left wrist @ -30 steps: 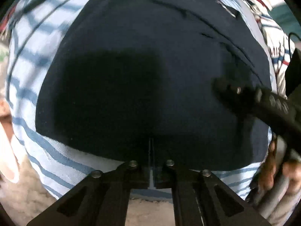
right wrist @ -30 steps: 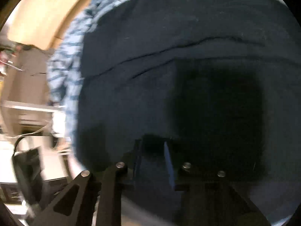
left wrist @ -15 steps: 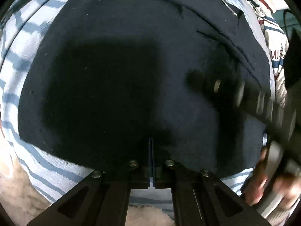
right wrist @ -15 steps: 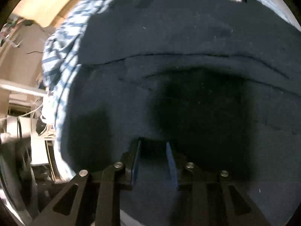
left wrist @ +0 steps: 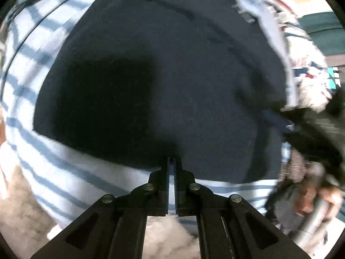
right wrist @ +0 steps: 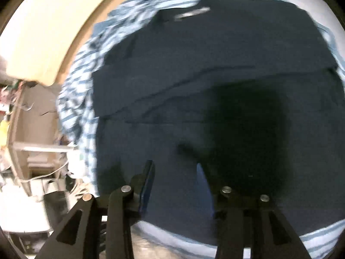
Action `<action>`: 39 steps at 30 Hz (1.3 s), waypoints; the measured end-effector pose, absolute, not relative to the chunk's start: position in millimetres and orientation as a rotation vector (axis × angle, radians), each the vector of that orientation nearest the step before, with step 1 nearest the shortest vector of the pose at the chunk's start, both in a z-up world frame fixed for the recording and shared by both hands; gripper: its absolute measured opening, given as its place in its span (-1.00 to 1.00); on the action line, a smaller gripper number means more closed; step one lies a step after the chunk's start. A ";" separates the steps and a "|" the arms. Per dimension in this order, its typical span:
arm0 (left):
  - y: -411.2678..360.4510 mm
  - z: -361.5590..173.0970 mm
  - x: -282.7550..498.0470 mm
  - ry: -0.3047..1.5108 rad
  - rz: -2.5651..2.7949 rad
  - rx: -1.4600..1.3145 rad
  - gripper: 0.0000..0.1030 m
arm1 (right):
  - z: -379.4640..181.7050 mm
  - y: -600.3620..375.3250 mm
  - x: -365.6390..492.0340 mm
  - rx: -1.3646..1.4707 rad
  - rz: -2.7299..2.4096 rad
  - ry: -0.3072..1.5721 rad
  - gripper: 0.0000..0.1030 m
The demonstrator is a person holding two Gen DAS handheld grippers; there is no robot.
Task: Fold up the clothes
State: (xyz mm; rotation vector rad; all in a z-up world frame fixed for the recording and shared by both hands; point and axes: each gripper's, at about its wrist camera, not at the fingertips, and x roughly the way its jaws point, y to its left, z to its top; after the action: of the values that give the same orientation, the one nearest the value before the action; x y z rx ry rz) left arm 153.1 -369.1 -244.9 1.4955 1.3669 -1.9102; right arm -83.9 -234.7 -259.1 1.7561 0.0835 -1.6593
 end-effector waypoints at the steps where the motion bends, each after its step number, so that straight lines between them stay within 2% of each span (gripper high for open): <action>1: -370.7 -240.5 152.4 1.385 -1.945 1.465 -0.93 | -263.9 -237.3 -84.4 1.762 -1.669 0.116 -0.13; 5: -359.5 -232.5 147.9 1.395 -2.017 1.401 -0.93 | -293.0 -256.1 -88.4 1.807 -1.682 0.198 -0.13; 8: -349.5 -248.1 147.2 1.418 -1.957 1.415 -0.93 | -296.4 -269.2 -101.7 1.770 -1.752 0.192 -0.13; 10: -352.6 -256.6 174.7 1.460 -1.891 1.402 -0.93 | -289.9 -272.2 -107.1 1.750 -1.769 0.179 -0.13; 14: -366.3 -268.9 200.1 1.571 -1.809 1.325 -0.94 | -260.4 -249.8 -93.2 1.677 -1.719 0.089 -0.06; 17: -375.3 -268.4 207.8 1.565 -1.781 1.278 -0.94 | -247.9 -218.1 -75.9 1.644 -1.707 0.027 0.00; 24: -384.0 -238.6 239.4 1.553 -1.768 1.133 -0.93 | -292.1 -174.7 -61.7 1.812 -1.705 -0.072 0.05; 25: -384.2 -234.6 244.2 1.551 -1.772 1.110 -0.89 | -295.2 -172.9 -61.1 1.820 -1.705 -0.081 0.04; 27: -386.2 -231.7 246.6 1.561 -1.779 1.045 -0.48 | -288.7 -171.2 -56.1 1.796 -1.726 -0.086 0.04; 28: -387.3 -230.7 247.4 1.567 -1.781 1.011 -0.14 | -285.8 -169.7 -54.3 1.787 -1.728 -0.087 0.05; 29: -388.0 -229.6 250.4 1.578 -1.780 0.991 -0.01 | -280.9 -168.3 -52.2 1.775 -1.724 -0.088 0.06; 39: -387.8 -223.2 247.1 1.578 -1.805 0.990 -0.01 | -282.9 -157.2 -46.9 1.799 -1.738 -0.094 0.06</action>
State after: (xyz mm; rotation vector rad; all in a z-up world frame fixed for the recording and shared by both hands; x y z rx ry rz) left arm 247.1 -387.8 -223.2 0.9899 1.5782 -1.8051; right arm -46.9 -157.2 -282.9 1.7990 -0.0938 -1.7375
